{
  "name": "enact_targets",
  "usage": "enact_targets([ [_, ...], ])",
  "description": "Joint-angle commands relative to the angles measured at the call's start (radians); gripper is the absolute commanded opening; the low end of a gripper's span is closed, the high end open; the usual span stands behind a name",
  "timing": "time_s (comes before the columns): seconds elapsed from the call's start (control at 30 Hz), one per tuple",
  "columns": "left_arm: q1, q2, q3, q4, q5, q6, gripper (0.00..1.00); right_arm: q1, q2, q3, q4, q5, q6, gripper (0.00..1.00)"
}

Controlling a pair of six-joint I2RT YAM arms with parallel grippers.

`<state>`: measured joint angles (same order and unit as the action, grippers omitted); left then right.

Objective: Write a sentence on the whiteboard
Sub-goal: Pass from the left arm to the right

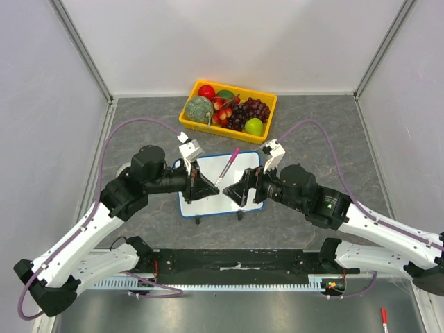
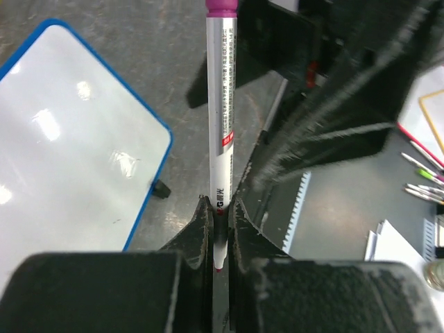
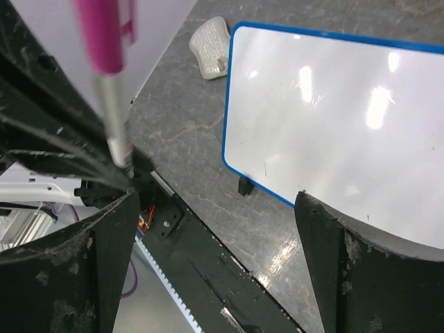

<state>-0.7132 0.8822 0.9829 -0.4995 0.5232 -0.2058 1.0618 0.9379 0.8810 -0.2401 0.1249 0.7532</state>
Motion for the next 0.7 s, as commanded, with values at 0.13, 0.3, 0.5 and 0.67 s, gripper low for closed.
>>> enact_targets([
  [0.13, 0.003, -0.043, 0.019, 0.085, 0.290, -0.020, 0.02, -0.065, -0.030, 0.042, 0.192, -0.233, -0.080, 0.98],
  [0.3, 0.003, -0.032, 0.017, 0.088, 0.334, -0.017, 0.02, -0.066, 0.019, 0.058, 0.283, -0.416, -0.060, 0.98],
  [0.5, 0.001, -0.046, 0.025, 0.070, 0.341, 0.005, 0.02, -0.075, 0.022, 0.052, 0.303, -0.458, -0.034, 0.88],
  [0.67, 0.003, -0.069, 0.026, 0.068, 0.304, 0.002, 0.02, -0.103, 0.007, 0.046, 0.251, -0.504, -0.077, 0.94],
])
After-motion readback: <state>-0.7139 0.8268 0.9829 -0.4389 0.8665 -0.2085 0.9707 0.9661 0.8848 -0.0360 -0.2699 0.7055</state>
